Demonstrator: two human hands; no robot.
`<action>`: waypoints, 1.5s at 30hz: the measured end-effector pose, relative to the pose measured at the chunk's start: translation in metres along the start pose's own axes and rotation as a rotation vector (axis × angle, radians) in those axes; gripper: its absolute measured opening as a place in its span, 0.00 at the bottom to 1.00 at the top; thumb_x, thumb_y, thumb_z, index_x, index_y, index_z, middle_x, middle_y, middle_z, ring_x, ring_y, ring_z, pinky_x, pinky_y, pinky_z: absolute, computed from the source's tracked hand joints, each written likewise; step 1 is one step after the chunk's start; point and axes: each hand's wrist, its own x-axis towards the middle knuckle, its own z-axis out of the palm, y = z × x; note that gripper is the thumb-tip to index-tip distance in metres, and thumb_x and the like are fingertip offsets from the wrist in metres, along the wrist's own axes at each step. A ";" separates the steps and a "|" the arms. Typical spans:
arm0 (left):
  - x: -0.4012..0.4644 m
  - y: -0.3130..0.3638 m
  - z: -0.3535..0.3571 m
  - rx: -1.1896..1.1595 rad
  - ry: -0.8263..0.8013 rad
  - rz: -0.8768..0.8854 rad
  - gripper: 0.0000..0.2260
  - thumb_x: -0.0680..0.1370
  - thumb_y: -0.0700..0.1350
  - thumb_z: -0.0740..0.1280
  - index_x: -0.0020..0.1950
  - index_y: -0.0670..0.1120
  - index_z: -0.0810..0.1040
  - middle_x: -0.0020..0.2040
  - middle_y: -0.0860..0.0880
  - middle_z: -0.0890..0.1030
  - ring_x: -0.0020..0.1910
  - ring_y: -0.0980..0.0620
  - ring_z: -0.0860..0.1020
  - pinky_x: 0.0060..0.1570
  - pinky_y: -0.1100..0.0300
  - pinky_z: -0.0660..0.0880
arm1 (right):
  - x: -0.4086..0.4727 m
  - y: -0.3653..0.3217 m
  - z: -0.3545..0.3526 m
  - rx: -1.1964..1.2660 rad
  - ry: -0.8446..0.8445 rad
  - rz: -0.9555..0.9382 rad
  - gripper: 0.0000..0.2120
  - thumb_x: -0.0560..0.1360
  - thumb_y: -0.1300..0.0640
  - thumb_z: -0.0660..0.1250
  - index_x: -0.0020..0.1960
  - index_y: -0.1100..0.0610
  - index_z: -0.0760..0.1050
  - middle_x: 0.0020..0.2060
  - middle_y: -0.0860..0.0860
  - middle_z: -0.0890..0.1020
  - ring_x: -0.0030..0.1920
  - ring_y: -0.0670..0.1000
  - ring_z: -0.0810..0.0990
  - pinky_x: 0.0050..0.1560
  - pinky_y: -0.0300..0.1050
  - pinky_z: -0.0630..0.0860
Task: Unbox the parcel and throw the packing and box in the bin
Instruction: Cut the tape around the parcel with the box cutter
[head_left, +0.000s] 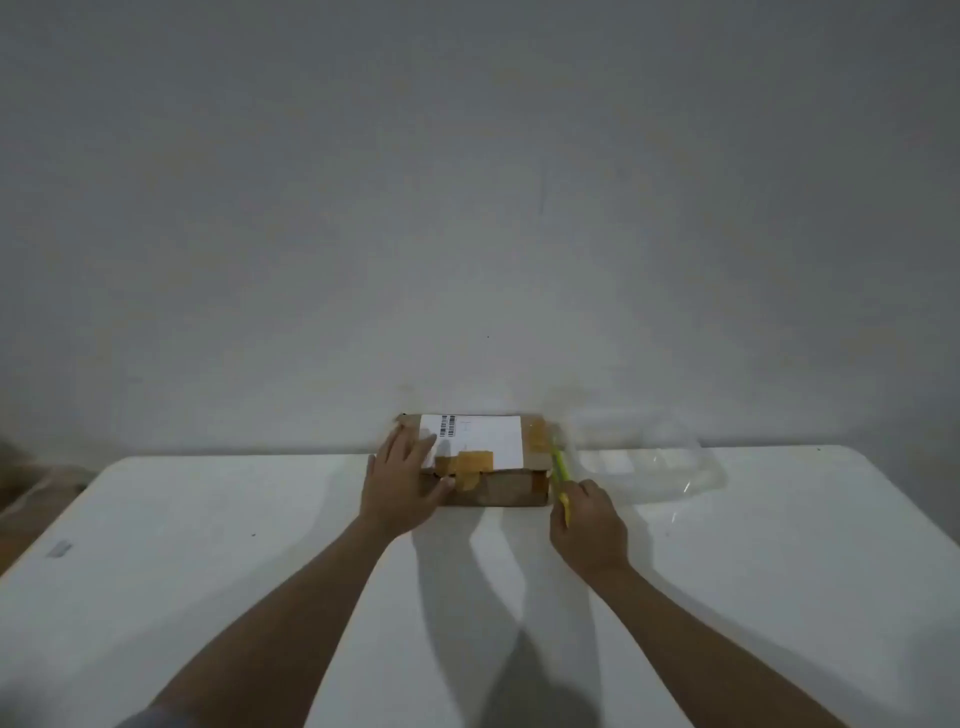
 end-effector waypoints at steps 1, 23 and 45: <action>0.001 -0.002 0.003 -0.031 -0.024 0.016 0.33 0.70 0.67 0.57 0.68 0.48 0.71 0.71 0.41 0.69 0.72 0.39 0.63 0.65 0.40 0.67 | 0.000 0.000 0.005 -0.012 0.009 0.020 0.08 0.71 0.61 0.66 0.49 0.62 0.79 0.38 0.57 0.77 0.40 0.59 0.78 0.31 0.47 0.75; -0.005 0.003 0.019 -0.185 0.135 -0.030 0.29 0.70 0.66 0.60 0.63 0.48 0.76 0.68 0.42 0.71 0.72 0.41 0.63 0.53 0.47 0.76 | -0.024 -0.021 -0.013 0.335 0.031 0.496 0.09 0.66 0.64 0.72 0.46 0.57 0.80 0.43 0.55 0.82 0.44 0.54 0.80 0.43 0.41 0.73; 0.000 0.004 0.026 -0.100 0.171 -0.032 0.28 0.68 0.67 0.63 0.57 0.47 0.79 0.63 0.41 0.76 0.65 0.41 0.71 0.59 0.45 0.72 | 0.041 -0.068 -0.009 0.377 0.024 0.320 0.11 0.70 0.59 0.72 0.52 0.58 0.78 0.46 0.52 0.72 0.46 0.53 0.77 0.49 0.44 0.75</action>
